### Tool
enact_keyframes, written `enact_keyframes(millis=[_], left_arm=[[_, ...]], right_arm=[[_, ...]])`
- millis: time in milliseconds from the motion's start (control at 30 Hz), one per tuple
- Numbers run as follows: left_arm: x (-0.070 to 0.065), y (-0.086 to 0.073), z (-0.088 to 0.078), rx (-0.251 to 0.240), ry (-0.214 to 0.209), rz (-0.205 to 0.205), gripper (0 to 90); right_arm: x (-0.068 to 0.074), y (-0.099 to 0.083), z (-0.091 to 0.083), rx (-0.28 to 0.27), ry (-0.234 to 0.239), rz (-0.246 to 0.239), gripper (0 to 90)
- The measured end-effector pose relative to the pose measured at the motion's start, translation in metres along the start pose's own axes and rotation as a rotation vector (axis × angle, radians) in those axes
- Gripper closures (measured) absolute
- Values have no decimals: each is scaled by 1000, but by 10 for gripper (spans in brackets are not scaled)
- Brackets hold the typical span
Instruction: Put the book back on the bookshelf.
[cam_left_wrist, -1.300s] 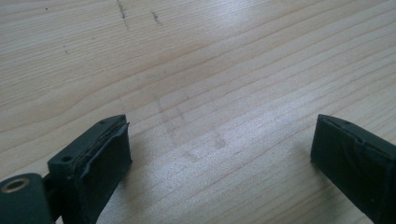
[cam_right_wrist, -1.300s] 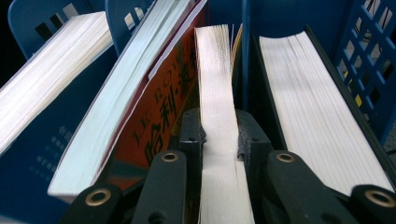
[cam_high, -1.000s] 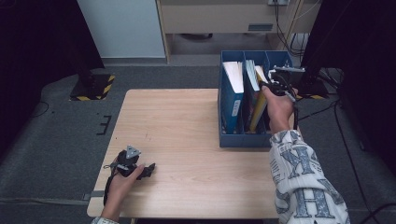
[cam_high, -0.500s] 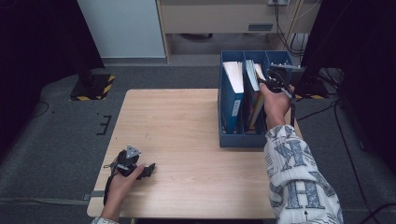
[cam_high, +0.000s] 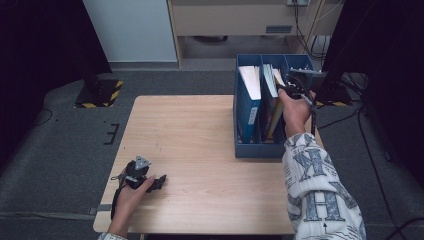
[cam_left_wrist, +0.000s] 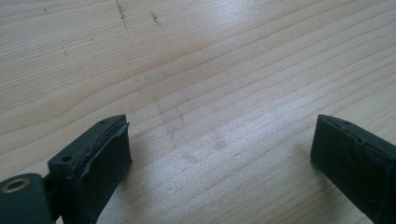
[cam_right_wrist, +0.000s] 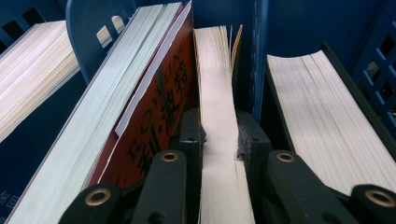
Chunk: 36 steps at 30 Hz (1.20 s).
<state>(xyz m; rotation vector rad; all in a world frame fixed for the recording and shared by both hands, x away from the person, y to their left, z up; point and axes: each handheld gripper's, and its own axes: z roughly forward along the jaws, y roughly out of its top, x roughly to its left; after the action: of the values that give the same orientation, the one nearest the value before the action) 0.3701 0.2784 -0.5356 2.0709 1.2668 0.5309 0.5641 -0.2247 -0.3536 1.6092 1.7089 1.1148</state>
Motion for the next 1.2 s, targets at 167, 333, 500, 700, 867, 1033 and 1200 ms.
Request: enact_keyframes(millis=[167,333,500,700,867,1033,1200], left_arm=[[0,0,0,0,-1,0,42],[0,0,0,1,0,0,43],[0,0,0,1,1,0,43],[0,0,0,1,0,1,43],[0,0,0,1,0,0,43],[0,0,0,1,0,0,42],[-1,0,0,1,1,-4,43]], right_arm=[[0,0,1,1,-1,-3,756],[0,-1,2,0,-1,-9,755],[2,-2,2,-1,0,-20,754],[3,-3,2,6,-1,-25,750],[2,-3,1,13,6,-22,743],[0,-3,0,2,34,15,710],[-1,-2,-7,-16,47,29,670]])
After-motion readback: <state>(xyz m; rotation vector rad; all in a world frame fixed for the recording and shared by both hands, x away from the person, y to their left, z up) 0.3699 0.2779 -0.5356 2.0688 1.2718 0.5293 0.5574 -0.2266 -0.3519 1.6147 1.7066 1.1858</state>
